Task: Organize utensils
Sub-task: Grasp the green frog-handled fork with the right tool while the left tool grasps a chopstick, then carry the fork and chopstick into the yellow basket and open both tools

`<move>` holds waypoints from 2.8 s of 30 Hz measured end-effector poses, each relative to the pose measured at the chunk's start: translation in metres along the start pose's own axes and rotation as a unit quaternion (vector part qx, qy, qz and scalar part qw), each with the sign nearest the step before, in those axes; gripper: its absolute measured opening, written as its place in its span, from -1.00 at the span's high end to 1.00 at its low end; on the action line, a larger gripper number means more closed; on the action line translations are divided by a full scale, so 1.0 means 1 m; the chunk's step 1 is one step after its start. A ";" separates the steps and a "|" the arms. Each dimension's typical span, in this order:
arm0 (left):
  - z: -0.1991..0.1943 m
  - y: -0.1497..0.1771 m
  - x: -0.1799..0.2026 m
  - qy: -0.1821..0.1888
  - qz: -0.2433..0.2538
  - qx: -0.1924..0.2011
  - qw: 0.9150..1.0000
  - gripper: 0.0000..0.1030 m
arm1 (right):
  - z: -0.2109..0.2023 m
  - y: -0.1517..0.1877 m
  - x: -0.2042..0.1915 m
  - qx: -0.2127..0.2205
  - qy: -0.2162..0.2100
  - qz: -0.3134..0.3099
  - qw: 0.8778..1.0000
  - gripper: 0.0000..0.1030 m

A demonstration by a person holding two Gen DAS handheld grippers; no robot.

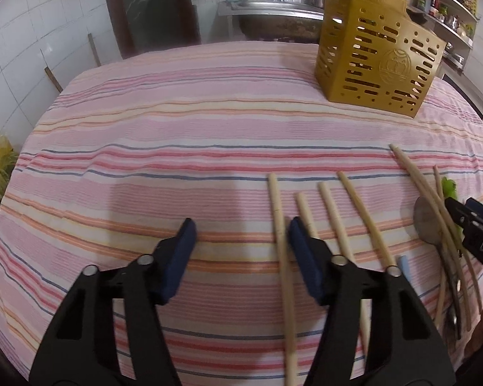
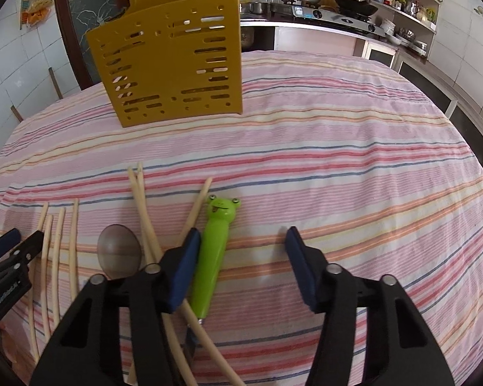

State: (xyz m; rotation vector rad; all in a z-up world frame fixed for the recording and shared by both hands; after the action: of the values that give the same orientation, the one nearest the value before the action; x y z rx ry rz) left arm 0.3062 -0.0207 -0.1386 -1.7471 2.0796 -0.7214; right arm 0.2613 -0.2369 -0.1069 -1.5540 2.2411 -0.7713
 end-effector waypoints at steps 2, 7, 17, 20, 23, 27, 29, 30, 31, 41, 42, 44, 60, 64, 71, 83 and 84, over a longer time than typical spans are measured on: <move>0.000 -0.001 0.004 0.001 0.003 0.000 1.000 0.08 | 0.000 0.000 -0.001 -0.003 -0.001 0.001 1.000 0.13; 0.004 -0.003 0.012 -0.008 0.017 0.002 1.000 0.39 | 0.001 -0.003 -0.006 -0.008 -0.004 0.000 1.000 0.42; 0.008 -0.012 0.016 0.004 0.003 -0.003 1.000 0.90 | -0.010 -0.016 -0.008 0.013 -0.005 0.008 1.000 0.65; 0.003 -0.013 0.016 0.005 -0.004 0.007 1.000 0.91 | -0.026 -0.023 0.002 0.039 -0.010 0.024 0.999 0.66; -0.011 -0.015 0.015 0.009 -0.011 0.032 0.999 0.91 | -0.044 -0.032 0.010 0.069 -0.018 0.037 0.997 0.67; -0.039 -0.023 0.017 0.009 -0.009 0.075 0.997 0.91 | -0.070 -0.041 0.018 0.109 -0.029 0.049 0.992 0.67; -0.058 -0.029 0.017 0.009 -0.009 0.104 0.995 0.91 | -0.085 -0.048 0.023 0.134 -0.036 0.055 0.989 0.68; -0.068 -0.034 0.016 0.012 -0.011 0.118 0.993 0.91 | -0.094 -0.052 0.026 0.150 -0.039 0.057 0.986 0.68; -0.077 -0.037 0.017 0.016 -0.013 0.131 0.991 0.91 | -0.102 -0.054 0.028 0.163 -0.046 0.059 0.984 0.69; -0.166 -0.063 0.036 0.054 -0.019 0.241 0.969 0.91 | -0.154 -0.079 0.037 0.244 -0.058 0.036 0.967 0.70; -0.171 -0.065 0.039 0.054 -0.015 0.248 0.967 0.91 | -0.155 -0.081 0.037 0.246 -0.058 0.033 0.967 0.70; -0.180 -0.071 0.050 0.053 -0.003 0.260 0.964 0.91 | -0.157 -0.082 0.038 0.249 -0.057 0.030 0.966 0.70; -0.196 -0.141 0.083 0.049 0.031 0.300 0.952 0.91 | -0.160 -0.119 0.045 0.248 -0.040 0.042 0.967 0.70; -0.204 -0.174 0.093 0.067 0.026 0.308 0.949 0.91 | -0.175 -0.153 0.046 0.263 -0.046 0.051 0.962 0.70; -0.211 -0.256 0.107 0.105 0.007 0.335 0.936 0.91 | -0.188 -0.234 0.041 0.273 -0.078 0.072 0.956 0.70; -0.149 -0.323 0.118 0.090 0.018 0.358 0.929 0.91 | -0.115 -0.278 0.010 0.244 -0.089 0.067 0.963 0.71; -0.141 -0.323 0.119 0.086 0.021 0.355 0.931 0.91 | -0.105 -0.276 0.007 0.238 -0.087 0.066 0.965 0.71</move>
State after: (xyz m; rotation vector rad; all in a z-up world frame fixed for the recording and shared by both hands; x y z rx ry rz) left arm 0.4671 -0.1523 0.1697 -1.2515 1.6260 -1.4337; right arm 0.4140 -0.2911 0.1400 -1.1793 1.8353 -1.0008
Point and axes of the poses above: each gripper's, at about its wrist camera, not at the fingertips, and z roughly the way its jaws point, x to its right, y to its underside, the point moved 9 cm from there along z, roughly the way its jaws point, and after that the axes turned 7 degrees about y, right-handed, at the moved point
